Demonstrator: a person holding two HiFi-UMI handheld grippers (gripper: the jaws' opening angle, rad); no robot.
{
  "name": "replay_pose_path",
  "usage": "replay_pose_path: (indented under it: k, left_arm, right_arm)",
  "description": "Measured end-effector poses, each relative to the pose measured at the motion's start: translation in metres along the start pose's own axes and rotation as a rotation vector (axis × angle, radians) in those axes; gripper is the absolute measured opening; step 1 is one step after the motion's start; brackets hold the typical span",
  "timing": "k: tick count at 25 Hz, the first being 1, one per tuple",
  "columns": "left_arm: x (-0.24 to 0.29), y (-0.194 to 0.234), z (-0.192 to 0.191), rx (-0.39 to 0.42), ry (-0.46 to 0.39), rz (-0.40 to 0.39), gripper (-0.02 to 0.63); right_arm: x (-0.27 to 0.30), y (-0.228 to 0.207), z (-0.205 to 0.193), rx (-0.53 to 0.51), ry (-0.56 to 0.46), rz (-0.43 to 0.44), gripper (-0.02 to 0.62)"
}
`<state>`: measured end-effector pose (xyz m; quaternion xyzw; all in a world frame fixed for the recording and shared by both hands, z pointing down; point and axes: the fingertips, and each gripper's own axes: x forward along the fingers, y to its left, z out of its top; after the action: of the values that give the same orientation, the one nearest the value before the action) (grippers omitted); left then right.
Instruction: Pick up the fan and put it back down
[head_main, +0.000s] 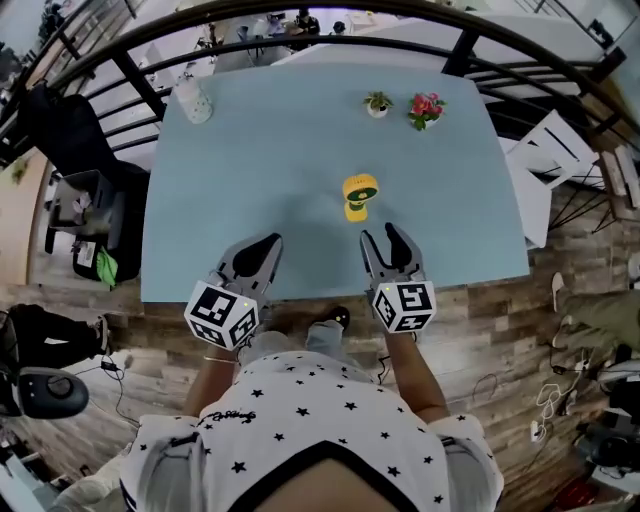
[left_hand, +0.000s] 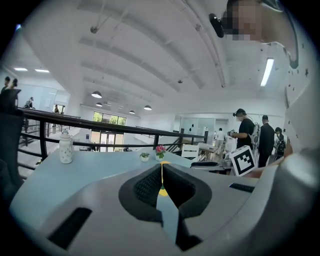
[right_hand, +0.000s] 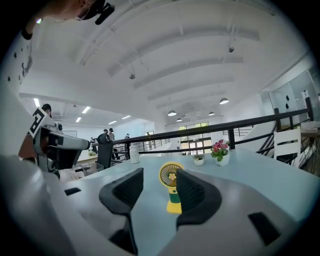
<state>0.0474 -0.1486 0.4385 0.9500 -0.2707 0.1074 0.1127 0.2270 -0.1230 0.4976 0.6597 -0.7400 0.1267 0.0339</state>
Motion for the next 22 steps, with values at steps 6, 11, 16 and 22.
replay_pose_path:
  k: [6, 11, 16, 22]
  left_arm:
    - [0.014, -0.006, 0.002, -0.015, -0.007, 0.017, 0.029]
    - [0.024, -0.011, 0.013, 0.01, -0.027, 0.018, 0.029]
    - [0.024, 0.003, 0.006, -0.019, -0.005, 0.063, 0.029]
    - [0.037, 0.023, 0.001, -0.039, 0.015, 0.055, 0.029]
  right_arm:
    - [0.008, -0.008, -0.01, -0.005, 0.027, 0.021, 0.196]
    - [0.015, -0.018, -0.015, -0.017, 0.045, 0.027, 0.206]
    - [0.028, -0.023, -0.029, -0.013, 0.088, 0.034, 0.212]
    - [0.054, -0.025, -0.045, -0.016, 0.129, 0.023, 0.219]
